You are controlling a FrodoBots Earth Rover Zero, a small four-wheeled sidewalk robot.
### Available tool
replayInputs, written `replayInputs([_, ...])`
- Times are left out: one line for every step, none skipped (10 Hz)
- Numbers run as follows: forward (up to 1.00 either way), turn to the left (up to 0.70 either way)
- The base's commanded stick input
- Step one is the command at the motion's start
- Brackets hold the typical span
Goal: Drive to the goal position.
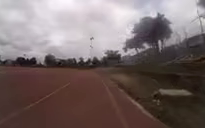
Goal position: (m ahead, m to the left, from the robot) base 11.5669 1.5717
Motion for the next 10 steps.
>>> replayInputs([0.7,0.0])
replayInputs([0.7,0.0])
replayInputs([0.7,0.0])
replayInputs([0.7,0.0])
replayInputs([0.7,0.0])
replayInputs([0.7,0.0])
replayInputs([0.7,0.0])
replayInputs([0.7,0.0])
replayInputs([0.7,0.0])
replayInputs([0.7,0.0])
